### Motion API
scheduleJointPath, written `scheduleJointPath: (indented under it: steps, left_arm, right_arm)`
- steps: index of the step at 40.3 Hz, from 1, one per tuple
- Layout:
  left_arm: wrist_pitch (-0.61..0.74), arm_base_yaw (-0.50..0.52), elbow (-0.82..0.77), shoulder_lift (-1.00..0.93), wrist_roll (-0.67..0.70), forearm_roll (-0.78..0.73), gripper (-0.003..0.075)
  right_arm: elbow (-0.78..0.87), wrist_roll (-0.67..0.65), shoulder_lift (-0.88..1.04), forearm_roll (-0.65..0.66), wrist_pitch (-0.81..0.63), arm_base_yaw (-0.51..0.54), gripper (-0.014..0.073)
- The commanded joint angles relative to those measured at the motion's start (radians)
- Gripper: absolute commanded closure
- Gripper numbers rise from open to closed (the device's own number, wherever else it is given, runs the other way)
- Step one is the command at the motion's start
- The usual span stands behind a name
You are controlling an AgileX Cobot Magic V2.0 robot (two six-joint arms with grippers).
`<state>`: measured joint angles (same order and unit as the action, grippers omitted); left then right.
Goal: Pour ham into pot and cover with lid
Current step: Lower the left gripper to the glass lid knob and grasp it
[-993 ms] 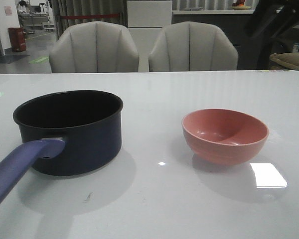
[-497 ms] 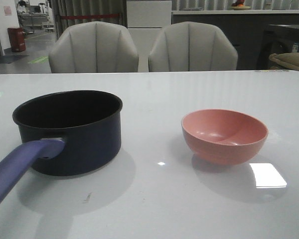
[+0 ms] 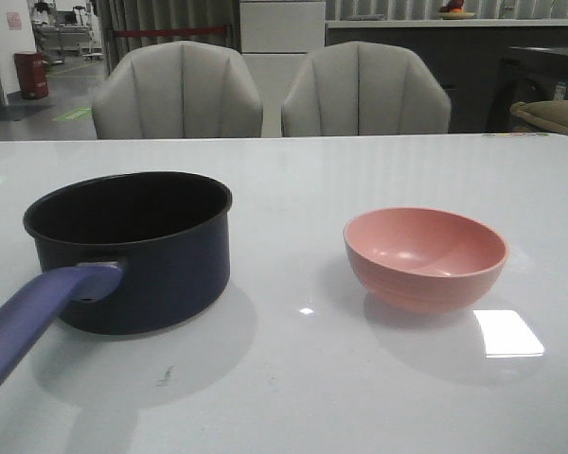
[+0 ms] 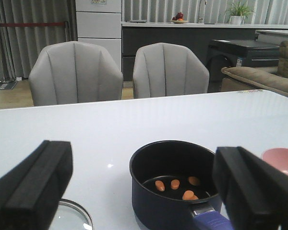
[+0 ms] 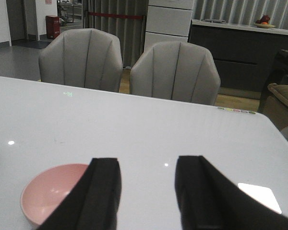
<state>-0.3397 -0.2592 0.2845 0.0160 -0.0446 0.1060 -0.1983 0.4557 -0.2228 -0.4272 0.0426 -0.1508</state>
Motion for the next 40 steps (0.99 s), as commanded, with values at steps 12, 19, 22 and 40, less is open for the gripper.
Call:
scheduleJointPath:
  steps: [12,19,22,40]
  left_arm:
    - [0.087,-0.009,0.027,0.015,0.006,0.005,0.0083]
    - [0.101,-0.009,0.029,0.023,0.006,0.005,0.0083]
    - [0.105,-0.009,0.031,0.049,0.006,-0.011,0.0083]
    - [0.005,0.093,0.353,0.529,0.112,-0.013,0.0083]
  right_arm:
    - [0.064,0.009,0.038,-0.002,0.013,0.003,0.0440]
    - [0.064,0.009,0.038,-0.002,0.030,0.003,0.0448]
    - [0.064,0.009,0.038,-0.002,0.030,0.003,0.0448]
    - [0.064,0.009,0.038,-0.002,0.030,0.003,0.0448]
